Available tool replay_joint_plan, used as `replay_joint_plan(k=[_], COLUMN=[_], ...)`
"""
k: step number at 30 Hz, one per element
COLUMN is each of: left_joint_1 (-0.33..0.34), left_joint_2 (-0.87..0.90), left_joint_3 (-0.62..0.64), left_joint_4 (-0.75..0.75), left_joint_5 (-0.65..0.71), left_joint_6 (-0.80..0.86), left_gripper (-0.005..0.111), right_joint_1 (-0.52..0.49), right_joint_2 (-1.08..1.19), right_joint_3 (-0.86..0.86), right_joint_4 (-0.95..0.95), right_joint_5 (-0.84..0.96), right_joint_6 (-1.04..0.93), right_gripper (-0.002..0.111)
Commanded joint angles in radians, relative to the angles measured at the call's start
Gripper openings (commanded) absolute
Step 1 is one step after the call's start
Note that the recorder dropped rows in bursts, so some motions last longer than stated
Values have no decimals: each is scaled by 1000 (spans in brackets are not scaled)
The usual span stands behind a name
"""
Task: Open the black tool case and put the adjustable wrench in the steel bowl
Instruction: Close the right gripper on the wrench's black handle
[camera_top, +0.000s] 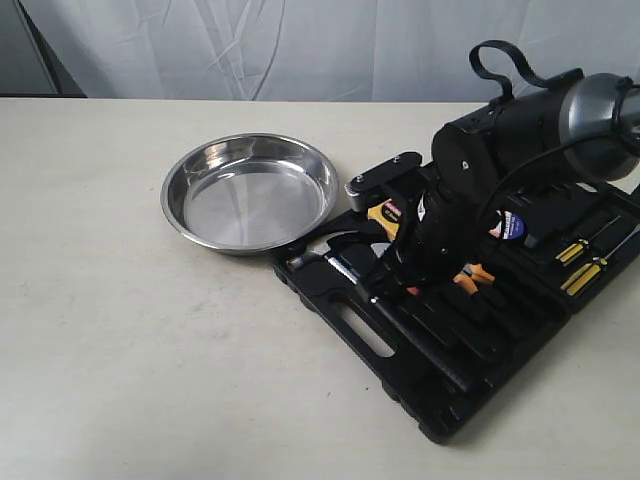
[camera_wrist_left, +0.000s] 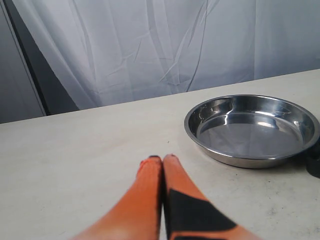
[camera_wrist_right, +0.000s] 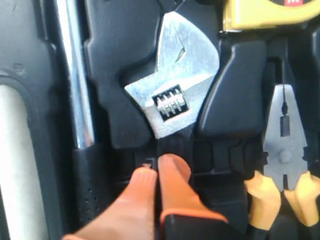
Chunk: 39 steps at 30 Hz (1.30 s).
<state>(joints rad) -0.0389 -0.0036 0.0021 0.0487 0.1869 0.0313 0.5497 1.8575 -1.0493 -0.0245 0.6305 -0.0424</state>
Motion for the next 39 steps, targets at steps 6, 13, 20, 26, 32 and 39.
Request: replay_joint_plan(k=[6,13,20,26,32,39], left_joint_1=[-4,-4,-4,-4,-4,-4], left_joint_2=[4,4,4,4,4,4], left_joint_3=[-2,-2,-2,-2,-2,-2], left_joint_4=[-2,-2,-2,-2,-2,-2], left_joint_5=[-7,-7,-7,-7,-7,-7], left_joint_6=[-1,-1,-1,-1,-1,-1], left_gripper=[0,0,0,0,0,0], right_joint_1=[-1,-3,-3,-3,-3,-3], right_joint_2=[-10,8,14,55,89,101], right_joint_3=[2,2,2,2,2,2], right_joint_4=[7,-21,-35,-52,-59,-99], right_joint_5=[-83,-57,-67,-62,-72,-68], right_joint_6=[1,1,42,42,55,106], right_gripper=[-1,8,54,46,46,46])
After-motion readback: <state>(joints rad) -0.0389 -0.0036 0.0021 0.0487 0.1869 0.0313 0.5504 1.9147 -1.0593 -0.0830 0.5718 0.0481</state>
